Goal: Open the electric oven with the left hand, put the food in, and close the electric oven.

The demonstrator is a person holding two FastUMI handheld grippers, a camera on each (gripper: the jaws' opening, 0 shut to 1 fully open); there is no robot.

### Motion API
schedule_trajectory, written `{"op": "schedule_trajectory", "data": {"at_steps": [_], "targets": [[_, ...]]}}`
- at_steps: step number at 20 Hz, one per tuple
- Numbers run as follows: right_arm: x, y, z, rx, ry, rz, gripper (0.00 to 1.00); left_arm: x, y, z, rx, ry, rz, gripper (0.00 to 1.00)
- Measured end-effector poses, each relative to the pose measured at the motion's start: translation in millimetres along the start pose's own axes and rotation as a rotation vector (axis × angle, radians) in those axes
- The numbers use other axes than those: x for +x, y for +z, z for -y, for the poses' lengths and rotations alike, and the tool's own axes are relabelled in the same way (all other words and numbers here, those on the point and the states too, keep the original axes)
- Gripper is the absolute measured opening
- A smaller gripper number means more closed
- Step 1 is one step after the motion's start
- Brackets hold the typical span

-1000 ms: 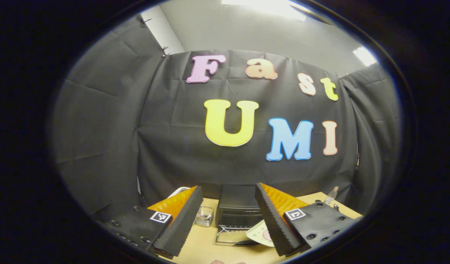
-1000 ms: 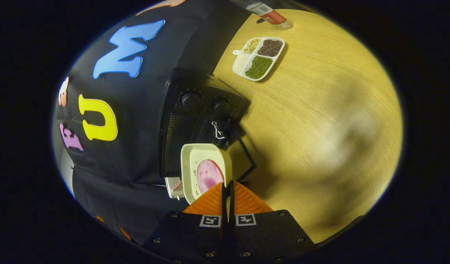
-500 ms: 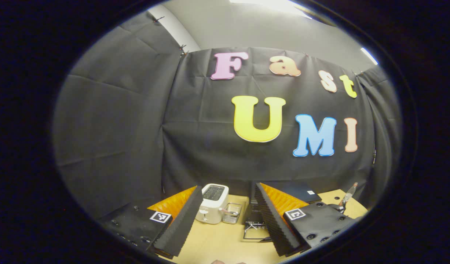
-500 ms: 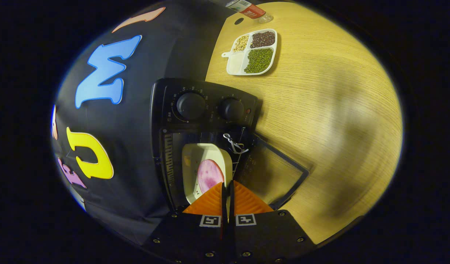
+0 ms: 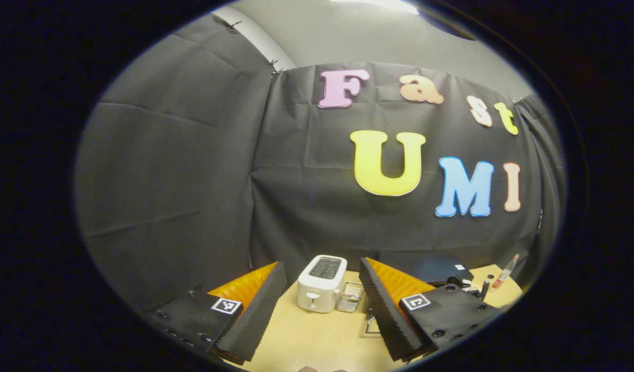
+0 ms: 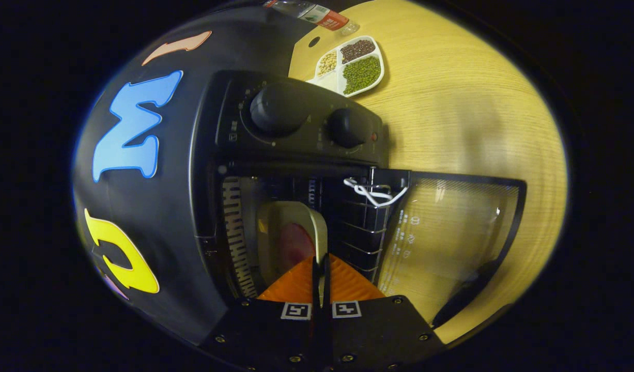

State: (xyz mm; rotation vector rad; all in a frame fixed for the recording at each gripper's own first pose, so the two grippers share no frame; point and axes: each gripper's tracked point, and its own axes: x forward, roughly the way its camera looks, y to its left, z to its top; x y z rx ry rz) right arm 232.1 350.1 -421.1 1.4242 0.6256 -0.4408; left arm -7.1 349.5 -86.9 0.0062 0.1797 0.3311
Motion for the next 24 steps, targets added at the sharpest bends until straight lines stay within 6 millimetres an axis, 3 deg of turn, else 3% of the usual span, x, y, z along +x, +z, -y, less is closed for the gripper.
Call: {"op": "schedule_trajectory", "data": {"at_steps": [6, 13, 14, 15, 16, 17, 19, 23, 24], "targets": [[26.2, -15.1, 0.5, 0.058, -0.025, 0.064, 0.01, 3.1, -7.0, -5.4, 0.039, 0.01, -0.031, 0.97], [27.0, -11.2, -1.8, 0.037, -0.003, 0.089, 0.08, 2.3, -3.1, 13.9, 0.077, -0.03, -0.026, 0.97], [22.3, -13.2, -4.1, 0.009, 0.007, 0.075, 0.11, 0.9, -1.1, 18.4, 0.074, -0.037, -0.02, 0.97], [15.8, -15.6, -4.1, -0.037, 0.001, 0.051, 0.21, 0.0, 1.7, 23.5, 0.07, -0.046, -0.012, 1.0], [7.8, -17.9, -4.6, -0.091, 0.006, 0.033, 0.24, -0.5, 3.7, 29.2, 0.068, -0.054, -0.005, 0.91], [-0.2, -18.3, -3.2, -0.16, -0.008, 0.01, 0.4, -0.3, 3.7, 34.8, 0.067, -0.062, -0.003, 1.0], [-21.3, -16.2, -1.0, -0.274, -0.005, -0.018, 0.59, -0.1, 4.5, 48.3, 0.053, -0.088, 0.002, 1.0], [-64.3, 1.1, -3.0, -0.439, 0.036, -0.045, 0.6, -0.9, 1.3, 81.3, 0.033, -0.141, -0.001, 0.97], [-77.4, 8.4, -5.4, -0.501, 0.047, -0.049, 0.6, -2.2, 1.1, 89.8, 0.028, -0.156, -0.003, 1.0]]}}
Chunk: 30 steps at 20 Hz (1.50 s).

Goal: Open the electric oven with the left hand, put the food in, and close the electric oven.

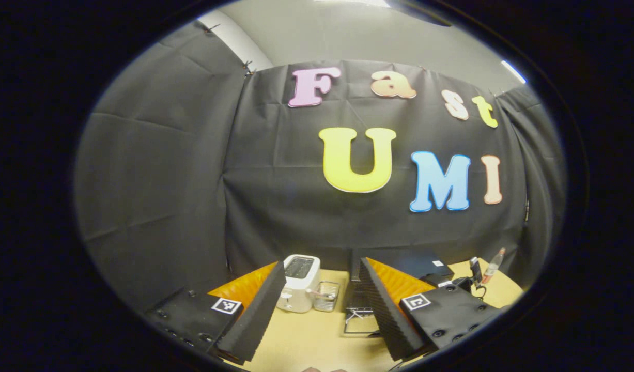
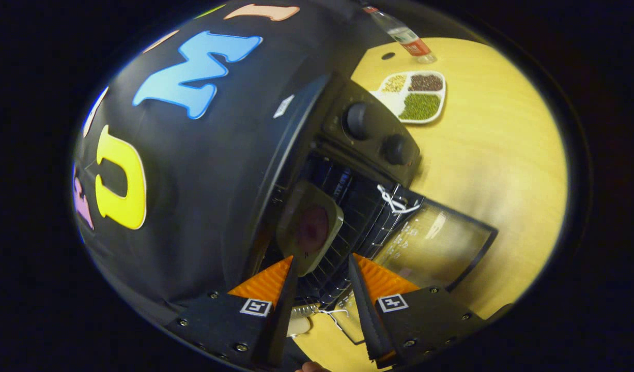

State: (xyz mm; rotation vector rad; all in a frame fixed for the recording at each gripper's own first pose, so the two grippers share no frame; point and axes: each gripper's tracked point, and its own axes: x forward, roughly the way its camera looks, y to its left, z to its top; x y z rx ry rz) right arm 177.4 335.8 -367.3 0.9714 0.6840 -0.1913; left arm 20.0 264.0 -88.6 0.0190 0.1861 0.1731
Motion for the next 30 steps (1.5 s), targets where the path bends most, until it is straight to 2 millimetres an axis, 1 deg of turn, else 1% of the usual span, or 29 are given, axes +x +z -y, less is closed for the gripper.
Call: {"op": "schedule_trajectory", "data": {"at_steps": [1, 2, 3, 4, 5, 6, 7, 8, 9, 10, 11, 12, 13, 14, 16, 17, 18, 19, 20, 21, 24, 25, 26, 27, 29, 30], "targets": [[-16.4, 9.6, 1.6, -0.076, 0.006, 0.008, 0.6, 1.0, 0.8, 9.0, -0.005, -0.013, 0.0, 0.97], [-33.7, 24.0, 2.5, -0.159, 0.018, 0.032, 0.6, 2.7, -0.7, 20.8, -0.01, -0.031, 0.0, 0.97], [-51.6, 39.8, 0.0, -0.239, 0.039, 0.069, 0.6, 3.6, -2.7, 30.8, -0.012, -0.046, -0.004, 1.0], [-69.6, 54.9, -4.4, -0.328, 0.06, 0.097, 0.6, 4.9, -7.0, 42.9, -0.013, -0.066, -0.014, 0.97], [-89.6, 69.3, -8.1, -0.419, 0.076, 0.12, 0.6, 5.8, -10.1, 52.9, -0.012, -0.084, -0.022, 1.0], [-113.5, 83.4, -15.2, -0.498, 0.1, 0.153, 0.62, 6.2, -13.1, 65.1, -0.006, -0.105, -0.024, 1.0], [-135.0, 98.4, -22.6, -0.568, 0.128, 0.192, 0.69, 8.2, -13.2, 74.7, 0.002, -0.119, -0.024, 1.0], [-157.0, 112.5, -30.9, -0.633, 0.155, 0.233, 0.73, 9.7, -12.2, 84.0, 0.003, -0.133, -0.022, 1.0], [-178.2, 122.4, -42.0, -0.7, 0.199, 0.267, 0.74, 10.3, -7.7, 94.9, -0.004, -0.151, -0.014, 1.0], [-201.3, 130.9, -49.4, -0.761, 0.229, 0.304, 0.78, 9.7, -2.7, 106.1, -0.012, -0.168, -0.001, 1.0], [-227.0, 141.8, -51.8, -0.812, 0.25, 0.352, 0.88, 10.1, 2.6, 117.5, -0.011, -0.184, 0.014, 1.0], [-243.0, 156.9, -59.3, -0.853, 0.261, 0.4, 0.99, 9.6, 5.8, 127.5, -0.003, -0.196, 0.026, 1.0], [-260.2, 171.2, -62.0, -0.884, 0.256, 0.443, 0.98, 8.7, 9.7, 137.7, 0.007, -0.209, 0.035, 1.0], [-274.4, 180.7, -63.4, -0.911, 0.248, 0.481, 0.98, 6.7, 12.6, 146.5, 0.02, -0.217, 0.043, 1.0], [-306.9, 205.5, -63.6, -0.959, 0.235, 0.552, 0.98, 3.3, 24.9, 164.0, 0.031, -0.239, 0.074, 1.0], [-317.9, 216.0, -63.6, -0.985, 0.235, 0.585, 0.98, 3.1, 29.7, 171.9, 0.033, -0.247, 0.084, 1.0], [-324.2, 221.2, -62.3, -0.997, 0.231, 0.606, 0.98, 2.8, 31.4, 178.7, 0.035, -0.255, 0.087, 0.95], [-323.9, 224.5, -60.2, -0.996, 0.232, 0.611, 0.98, 5.0, 30.8, 184.2, 0.035, -0.256, 0.084, 0.91], [-320.5, 227.4, -54.1, -0.985, 0.237, 0.609, 0.98, 7.9, 27.5, 186.7, 0.037, -0.247, 0.081, 1.0], [-318.7, 230.5, -52.5, -0.971, 0.241, 0.605, 0.98, 11.7, 22.5, 189.9, 0.044, -0.239, 0.063, 1.0], [-313.1, 238.4, -48.3, -0.964, 0.246, 0.586, 0.98, 21.7, -6.5, 201.1, 0.047, -0.244, -0.037, 1.0], [-312.5, 242.2, -47.0, -0.964, 0.248, 0.586, 0.98, 24.9, -12.3, 203.0, 0.045, -0.242, -0.057, 0.91], [-311.1, 245.3, -45.6, -0.962, 0.248, 0.584, 0.98, 28.3, -19.6, 204.5, 0.046, -0.243, -0.08, 0.97], [-309.1, 248.3, -43.4, -0.961, 0.246, 0.578, 0.98, 30.1, -28.8, 205.1, 0.05, -0.241, -0.109, 1.0], [-304.8, 251.2, -38.5, -0.959, 0.242, 0.559, 0.98, 37.8, -50.4, 205.3, 0.059, -0.232, -0.18, 1.0], [-301.8, 253.6, -34.4, -0.959, 0.238, 0.551, 0.98, 40.2, -67.8, 206.9, 0.067, -0.232, -0.239, 1.0]]}}
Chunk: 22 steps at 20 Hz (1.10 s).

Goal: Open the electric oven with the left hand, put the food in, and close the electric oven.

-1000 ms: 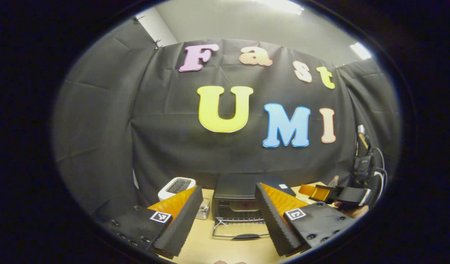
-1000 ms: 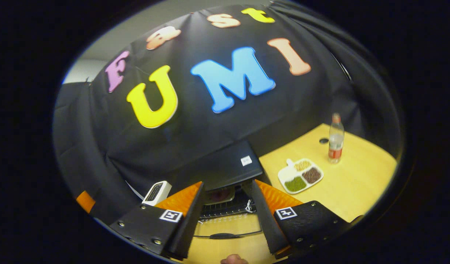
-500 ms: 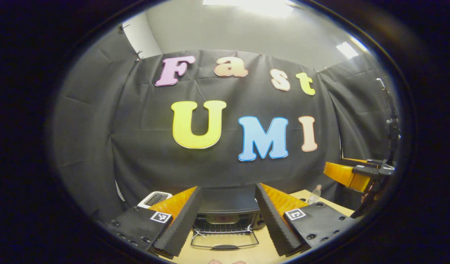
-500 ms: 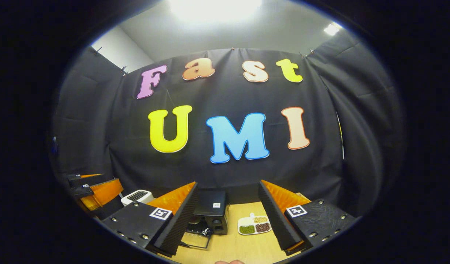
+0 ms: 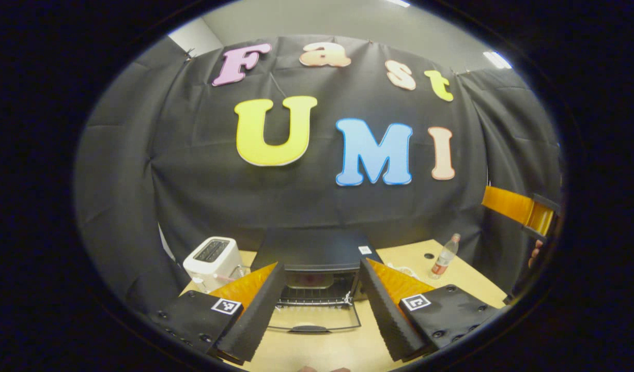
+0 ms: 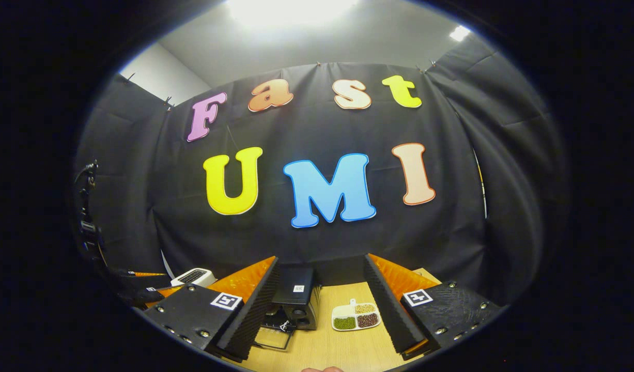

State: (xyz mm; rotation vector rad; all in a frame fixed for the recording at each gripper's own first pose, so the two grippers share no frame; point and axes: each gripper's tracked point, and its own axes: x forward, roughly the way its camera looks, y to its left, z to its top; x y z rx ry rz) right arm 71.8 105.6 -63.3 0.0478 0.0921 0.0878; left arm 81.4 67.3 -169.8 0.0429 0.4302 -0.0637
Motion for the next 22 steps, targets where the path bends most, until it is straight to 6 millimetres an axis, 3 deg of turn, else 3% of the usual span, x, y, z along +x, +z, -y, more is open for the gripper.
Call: {"op": "schedule_trajectory", "data": {"at_steps": [1, 3, 6, 9, 10, 11, 12, 17, 22], "targets": [[1.3, -1.1, 3.0, 0.003, -0.005, -0.008, 0.98, 5.7, -17.6, 1.2, 0.0, -0.004, -0.068, 0.97], [5.3, -3.6, 11.4, 0.011, -0.012, -0.019, 0.98, 19.8, -57.5, 5.5, 0.01, -0.014, -0.201, 1.0], [6.7, -10.5, 23.1, 0.008, -0.024, -0.039, 0.98, 32.3, -101.0, 3.7, 0.028, -0.01, -0.354, 0.97], [6.8, -17.6, 37.4, 0.018, -0.047, -0.061, 0.98, 38.7, -150.3, -10.5, 0.075, 0.026, -0.517, 1.0], [7.6, -21.6, 42.6, 0.025, -0.052, -0.071, 0.98, 42.0, -162.0, -12.5, 0.079, 0.028, -0.561, 0.92], [8.7, -24.5, 46.5, 0.031, -0.059, -0.082, 0.98, 45.5, -173.9, -13.1, 0.07, 0.027, -0.599, 1.0], [9.5, -27.4, 49.9, 0.034, -0.068, -0.091, 0.98, 46.0, -187.4, -10.2, 0.051, 0.017, -0.647, 0.97], [12.9, -36.9, 67.1, 0.041, -0.106, -0.115, 0.98, 57.4, -245.4, -13.2, 0.03, -0.015, -0.832, 1.0], [19.8, -45.3, 74.0, 0.046, -0.136, -0.138, 0.98, 81.9, -286.9, -25.0, 0.01, 0.003, -0.958, 0.98]]}}
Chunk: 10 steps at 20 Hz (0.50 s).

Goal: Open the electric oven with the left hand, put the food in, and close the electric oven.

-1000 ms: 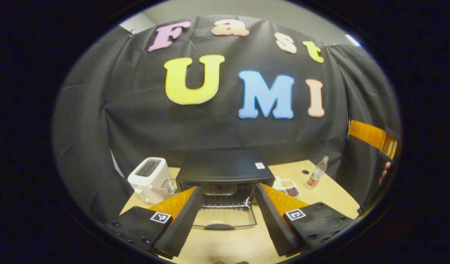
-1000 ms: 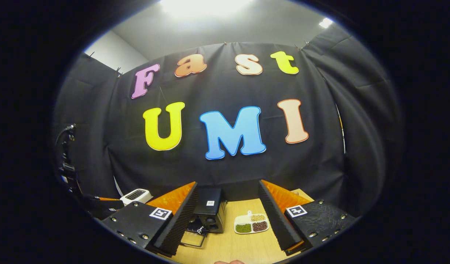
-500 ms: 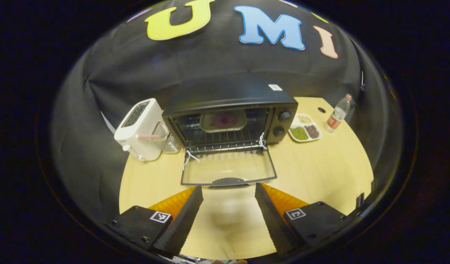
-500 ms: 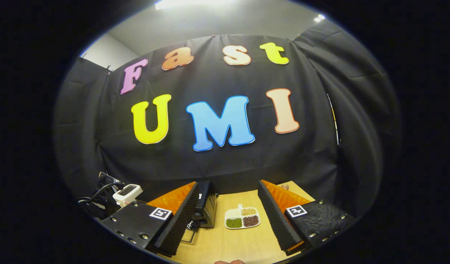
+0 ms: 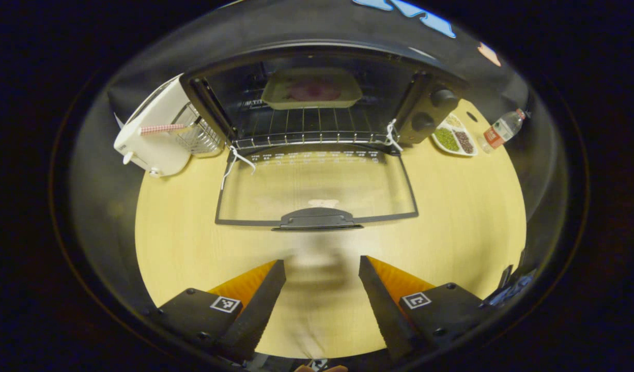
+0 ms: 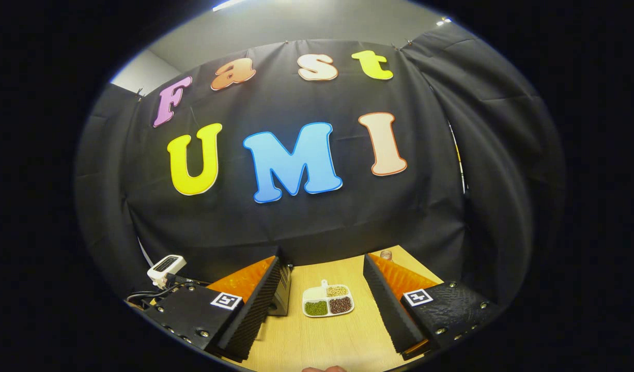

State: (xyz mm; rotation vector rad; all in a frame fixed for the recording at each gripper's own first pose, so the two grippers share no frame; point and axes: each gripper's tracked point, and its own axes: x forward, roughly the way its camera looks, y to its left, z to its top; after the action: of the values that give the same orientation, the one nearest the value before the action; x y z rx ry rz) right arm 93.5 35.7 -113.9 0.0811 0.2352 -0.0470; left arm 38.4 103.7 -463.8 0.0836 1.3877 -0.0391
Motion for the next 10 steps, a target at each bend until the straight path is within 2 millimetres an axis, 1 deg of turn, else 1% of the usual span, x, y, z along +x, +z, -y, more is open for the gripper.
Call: {"op": "schedule_trajectory", "data": {"at_steps": [2, 3, 4, 7, 8, 9, 10], "targets": [[2.1, -2.4, 2.0, -0.004, -0.011, -0.006, 0.98, 15.0, -1.0, -0.5, 0.0, -0.002, -0.036, 0.98], [3.0, -2.2, 1.9, -0.005, -0.014, -0.007, 0.98, 20.7, -0.3, -1.3, 0.001, -0.001, -0.048, 1.0], [3.3, -3.3, 3.0, -0.007, -0.019, -0.008, 0.98, 25.5, 0.9, -2.8, 0.006, 0.001, -0.054, 0.98], [4.8, -3.9, 5.7, -0.011, -0.035, -0.008, 0.98, 37.8, 3.4, -3.1, 0.001, 0.0, -0.068, 0.98], [5.3, -5.1, 6.9, -0.008, -0.041, -0.012, 0.98, 41.6, 4.3, -2.9, -0.005, -0.002, -0.073, 1.0], [5.5, -5.6, 8.0, -0.006, -0.046, -0.016, 0.98, 44.0, 5.3, -3.6, -0.007, 0.0, -0.075, 1.0], [5.4, -8.3, 9.2, -0.005, -0.049, -0.02, 0.98, 46.8, 6.7, -4.5, -0.007, 0.001, -0.074, 0.98]]}}
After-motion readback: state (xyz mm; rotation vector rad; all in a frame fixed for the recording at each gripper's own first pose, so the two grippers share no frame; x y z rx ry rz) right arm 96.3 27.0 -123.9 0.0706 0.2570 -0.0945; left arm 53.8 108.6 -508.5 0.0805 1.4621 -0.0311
